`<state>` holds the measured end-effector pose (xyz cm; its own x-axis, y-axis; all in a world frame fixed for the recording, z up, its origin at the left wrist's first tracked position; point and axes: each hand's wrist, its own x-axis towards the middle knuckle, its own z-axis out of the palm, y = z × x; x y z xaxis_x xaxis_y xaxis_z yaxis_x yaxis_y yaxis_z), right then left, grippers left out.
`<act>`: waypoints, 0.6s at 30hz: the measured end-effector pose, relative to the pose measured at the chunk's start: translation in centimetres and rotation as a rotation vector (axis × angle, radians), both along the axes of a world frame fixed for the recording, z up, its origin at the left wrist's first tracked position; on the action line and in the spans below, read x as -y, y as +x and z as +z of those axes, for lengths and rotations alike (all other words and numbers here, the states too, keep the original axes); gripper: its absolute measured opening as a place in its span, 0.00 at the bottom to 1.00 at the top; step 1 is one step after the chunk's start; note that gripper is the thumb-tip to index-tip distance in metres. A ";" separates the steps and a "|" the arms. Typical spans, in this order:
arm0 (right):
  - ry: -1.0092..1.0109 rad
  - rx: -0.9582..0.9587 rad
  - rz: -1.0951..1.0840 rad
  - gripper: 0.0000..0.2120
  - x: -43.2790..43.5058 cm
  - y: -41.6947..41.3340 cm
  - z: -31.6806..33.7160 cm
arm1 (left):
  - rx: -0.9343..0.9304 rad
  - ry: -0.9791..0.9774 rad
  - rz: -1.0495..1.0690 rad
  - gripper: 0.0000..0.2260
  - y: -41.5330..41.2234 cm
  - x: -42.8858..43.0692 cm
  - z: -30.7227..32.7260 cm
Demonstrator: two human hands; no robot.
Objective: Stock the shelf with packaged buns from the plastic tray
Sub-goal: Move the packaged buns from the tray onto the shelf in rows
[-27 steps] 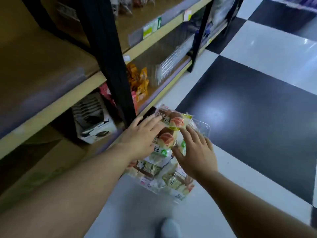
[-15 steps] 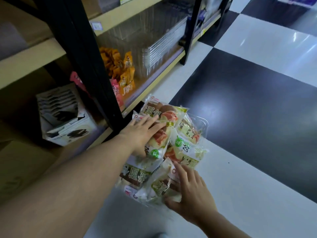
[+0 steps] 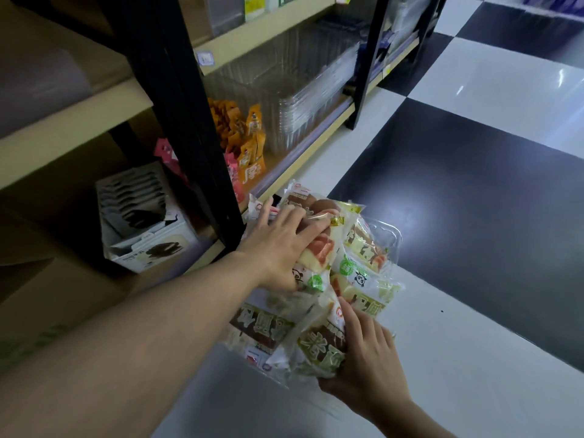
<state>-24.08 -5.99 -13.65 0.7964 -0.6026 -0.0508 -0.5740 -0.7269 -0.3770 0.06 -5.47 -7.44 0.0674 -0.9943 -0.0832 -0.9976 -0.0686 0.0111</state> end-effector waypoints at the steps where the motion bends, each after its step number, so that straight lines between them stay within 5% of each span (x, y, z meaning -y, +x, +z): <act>1: -0.008 0.019 0.001 0.60 0.3 0.0 1.0 | 0.031 -0.039 0.012 0.52 -0.2 -0.3 1.2; 13: -0.158 0.474 0.152 0.58 1.9 12.1 22.1 | 0.449 -0.589 0.428 0.51 3.5 -9.1 24.5; 18: -0.381 0.377 0.421 0.59 -1.9 20.1 31.0 | 0.492 -0.608 0.692 0.53 8.7 -17.4 30.5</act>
<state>-3.99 -4.11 17.36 0.8883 -0.1584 0.4310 -0.0930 -0.9812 -0.1689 8.80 11.92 23.07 0.5289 -0.5905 0.6095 -0.6462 -0.7458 -0.1618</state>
